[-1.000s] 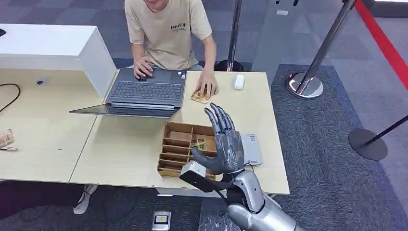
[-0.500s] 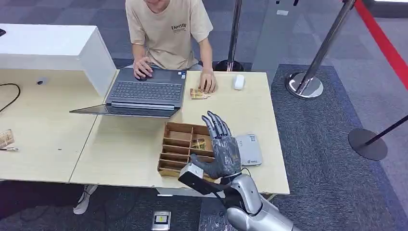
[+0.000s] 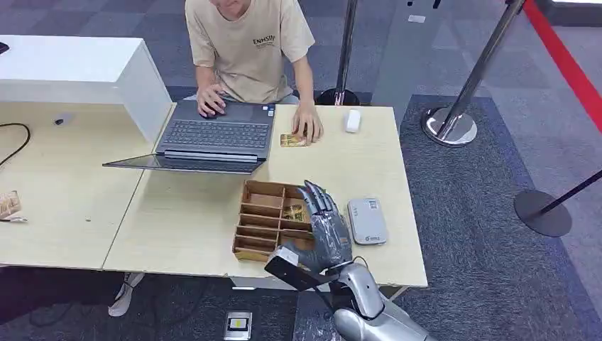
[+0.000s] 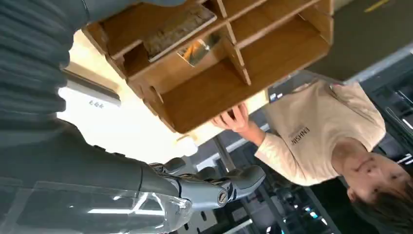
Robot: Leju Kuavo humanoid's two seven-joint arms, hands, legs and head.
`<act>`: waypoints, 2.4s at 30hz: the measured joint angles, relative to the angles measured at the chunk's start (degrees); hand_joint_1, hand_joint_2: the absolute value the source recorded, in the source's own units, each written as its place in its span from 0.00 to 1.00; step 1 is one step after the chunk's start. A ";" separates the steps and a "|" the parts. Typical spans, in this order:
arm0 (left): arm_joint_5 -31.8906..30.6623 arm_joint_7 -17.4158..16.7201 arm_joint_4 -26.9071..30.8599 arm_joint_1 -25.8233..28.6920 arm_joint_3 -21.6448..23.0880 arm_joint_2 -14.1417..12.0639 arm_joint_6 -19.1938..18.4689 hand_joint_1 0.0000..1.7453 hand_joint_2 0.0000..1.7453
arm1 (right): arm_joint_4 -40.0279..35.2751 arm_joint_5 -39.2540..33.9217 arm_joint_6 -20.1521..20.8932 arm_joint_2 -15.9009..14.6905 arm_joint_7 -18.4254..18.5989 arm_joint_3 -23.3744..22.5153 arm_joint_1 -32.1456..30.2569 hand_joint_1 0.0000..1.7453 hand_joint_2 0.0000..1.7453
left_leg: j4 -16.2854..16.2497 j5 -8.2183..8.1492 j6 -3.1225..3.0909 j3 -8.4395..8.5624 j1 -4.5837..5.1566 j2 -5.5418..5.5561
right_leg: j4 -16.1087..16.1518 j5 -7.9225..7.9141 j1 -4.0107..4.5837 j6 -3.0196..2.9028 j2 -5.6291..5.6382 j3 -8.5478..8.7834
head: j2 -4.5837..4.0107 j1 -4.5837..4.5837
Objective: Pass the card to the sensor for recognition and then transmit it.
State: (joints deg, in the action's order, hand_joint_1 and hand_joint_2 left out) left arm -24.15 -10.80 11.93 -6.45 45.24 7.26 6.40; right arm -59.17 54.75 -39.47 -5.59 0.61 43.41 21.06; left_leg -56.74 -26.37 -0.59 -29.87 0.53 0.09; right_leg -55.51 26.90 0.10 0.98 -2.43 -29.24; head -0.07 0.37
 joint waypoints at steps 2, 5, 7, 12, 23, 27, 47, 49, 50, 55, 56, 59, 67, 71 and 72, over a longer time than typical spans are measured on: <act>0.00 0.02 0.00 -0.03 0.00 0.00 0.00 0.00 0.00 | 0.87 -0.37 -0.02 0.15 -0.07 0.20 0.01 0.00 1.00 | 0.00 0.00 0.00 0.00 0.00 -0.01 | 0.00 0.00 0.00 0.00 0.00 0.00 | 0.00 0.00; 0.15 0.04 0.00 -0.04 0.00 0.00 0.00 0.00 0.00 | 2.29 -0.70 -0.02 0.37 -0.35 0.37 0.07 0.00 1.00 | 0.00 0.00 0.00 0.00 0.00 0.00 | 0.00 0.00 0.00 0.00 0.00 0.00 | 0.00 0.00; 0.15 0.07 0.00 -0.04 0.00 0.00 0.00 0.00 0.00 | 2.99 -0.83 -0.07 0.50 -0.57 0.52 0.11 0.00 1.00 | 0.00 0.00 0.00 0.01 0.00 0.00 | 0.00 0.00 0.00 0.00 0.00 0.00 | 0.00 0.00; 0.17 0.09 0.00 -0.04 0.00 0.00 0.00 0.00 0.00 | 4.74 -0.94 -0.07 0.70 -0.68 0.85 0.15 0.00 1.00 | 0.00 0.00 0.00 0.00 0.00 0.00 | 0.00 0.00 0.00 0.00 0.00 0.00 | 0.00 0.00; 0.35 0.09 0.00 -0.04 0.00 0.00 0.00 0.00 0.00 | 7.23 -0.50 -0.13 1.16 -0.68 0.87 0.18 0.91 1.00 | 0.00 0.00 0.00 0.00 0.00 -0.01 | 0.00 0.00 0.00 0.00 0.00 0.00 | 0.00 0.00; 0.35 0.11 0.00 -0.04 0.00 0.00 0.00 0.00 0.00 | 7.87 -0.59 -0.15 1.35 -0.79 0.87 0.18 1.00 1.00 | 0.00 0.00 0.00 0.01 0.00 -0.01 | 0.00 0.00 0.00 0.00 0.00 0.00 | 0.00 0.00; 1.97 0.07 0.00 -0.29 0.00 -0.04 -0.07 0.00 0.00 | 0.63 0.96 -0.42 0.79 0.63 -0.68 1.36 1.00 1.00 | 0.00 0.01 0.00 0.03 0.00 -0.04 | 0.00 -0.02 0.00 0.01 0.01 0.00 | 0.00 0.00; 1.95 0.07 0.00 -0.35 0.00 -0.04 -0.09 0.00 0.00 | -0.24 0.64 -0.44 0.59 0.24 -0.81 1.37 1.00 1.00 | 0.00 0.01 0.00 0.02 0.00 -0.04 | 0.00 -0.02 0.00 0.01 0.01 0.01 | 0.00 0.00; 1.95 0.07 0.00 -0.37 0.00 -0.04 -0.13 0.00 0.00 | -0.64 0.55 -0.44 0.52 -0.20 -0.98 1.39 1.00 1.00 | 0.00 0.01 0.00 0.02 0.00 -0.04 | 0.00 -0.02 0.00 0.01 0.00 0.01 | 0.00 -0.02; 1.33 0.00 0.00 -0.42 0.00 -0.04 -0.74 0.00 0.00 | -2.67 0.74 -0.48 0.24 -2.10 -2.86 3.14 1.00 1.00 | 0.00 0.03 0.00 0.02 0.01 -0.04 | -0.01 -0.07 0.00 0.01 0.01 0.01 | 0.00 0.00; 1.09 0.00 0.00 -0.44 0.00 -0.04 -0.94 0.00 0.00 | -3.04 0.57 -0.48 0.15 -2.27 -3.21 4.07 1.00 1.00 | 0.00 0.05 0.00 0.02 0.01 -0.04 | -0.01 -0.07 -0.01 0.01 0.01 0.01 | 0.00 0.00; 0.26 0.00 0.00 -0.52 0.09 -0.04 -1.49 0.00 0.00 | -4.31 0.13 -0.46 -0.18 -2.82 -4.15 7.77 1.00 1.00 | 0.00 0.10 -0.02 0.02 0.01 -0.08 | -0.02 -0.13 -0.01 0.03 0.01 0.01 | 0.00 0.00; -1.38 0.31 0.00 -0.74 0.57 -0.04 -2.32 0.00 0.00 | -3.72 -5.73 1.90 -0.77 -4.44 -4.48 20.93 1.00 1.00 | 0.00 0.24 -0.07 -0.02 0.02 -0.07 | -0.02 -0.25 -0.01 0.03 0.01 -0.04 | 0.00 0.00; -1.14 0.57 0.00 -0.79 0.63 0.02 -2.32 0.00 0.00 | -1.35 -9.86 2.08 -0.61 -6.76 -4.50 26.77 0.00 1.00 | 0.00 0.27 -0.06 -0.03 0.01 -0.04 | -0.02 -0.27 -0.01 0.04 0.00 -0.03 | 0.00 0.02; -0.92 0.61 0.00 -0.78 0.63 0.04 -2.32 0.00 0.00 | -0.75 -11.38 1.88 -0.40 -7.28 -4.59 27.47 0.00 1.00 | 0.00 0.27 -0.06 -0.03 0.01 -0.04 | -0.02 -0.27 -0.01 0.04 0.00 -0.03 | 0.00 0.00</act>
State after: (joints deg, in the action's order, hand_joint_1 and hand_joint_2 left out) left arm -25.07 -10.19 11.93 -7.24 45.88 7.30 4.09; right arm -59.91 43.37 -37.59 -5.99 -6.66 38.82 48.53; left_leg -56.75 -26.11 -0.65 -29.91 0.54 0.06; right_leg -55.54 26.62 0.09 1.02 -2.43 -29.28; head -0.07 0.37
